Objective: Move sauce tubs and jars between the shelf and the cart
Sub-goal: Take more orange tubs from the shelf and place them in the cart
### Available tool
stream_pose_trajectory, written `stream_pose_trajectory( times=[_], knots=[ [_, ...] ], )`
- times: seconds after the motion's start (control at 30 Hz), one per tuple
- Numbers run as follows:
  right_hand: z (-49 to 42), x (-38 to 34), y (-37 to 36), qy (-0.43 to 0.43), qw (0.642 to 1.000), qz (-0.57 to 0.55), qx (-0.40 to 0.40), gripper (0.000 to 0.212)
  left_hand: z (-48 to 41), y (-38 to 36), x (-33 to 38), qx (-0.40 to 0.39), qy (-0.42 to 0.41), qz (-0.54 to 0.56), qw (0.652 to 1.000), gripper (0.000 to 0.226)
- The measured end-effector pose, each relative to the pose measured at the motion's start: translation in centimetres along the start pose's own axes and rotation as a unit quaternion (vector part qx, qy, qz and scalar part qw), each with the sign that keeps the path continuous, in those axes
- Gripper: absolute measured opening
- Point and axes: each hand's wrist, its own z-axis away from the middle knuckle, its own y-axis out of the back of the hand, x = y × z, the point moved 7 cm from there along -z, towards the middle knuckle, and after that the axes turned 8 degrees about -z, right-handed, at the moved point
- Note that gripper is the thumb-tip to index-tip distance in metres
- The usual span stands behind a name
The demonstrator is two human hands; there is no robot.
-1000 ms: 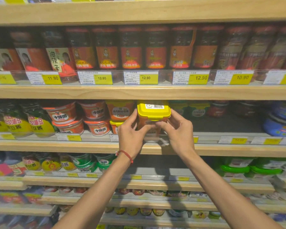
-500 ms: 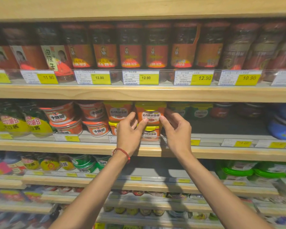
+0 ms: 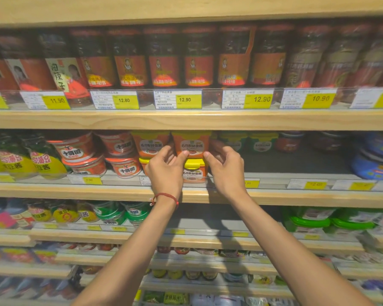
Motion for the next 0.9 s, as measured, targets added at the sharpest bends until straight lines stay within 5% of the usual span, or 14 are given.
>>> stream_pose_trajectory(
  times=[0.1,0.3,0.53,0.9],
  knots=[
    [1.2,-0.3,0.7,0.002,1.000,0.016,0.002,0.025,0.9,0.2,-0.6,0.013,0.021,0.013,1.000,0.048],
    [4.9,-2.9,3.7,0.094,0.974,0.205,-0.025,0.028,4.5,1.3,1.2,0.011,-0.147,-0.143,0.979,0.034],
    [10.2,-3.6,8.1,0.098,0.886,0.454,-0.008,0.047,9.0,-2.4,2.4,-0.150,-0.347,-0.388,0.841,0.031],
    [23.1,-2.2,19.3,-0.059,0.797,0.597,0.076,0.062,21.7,-7.6,1.6,-0.350,-0.452,-0.379,0.728,0.050]
  ],
)
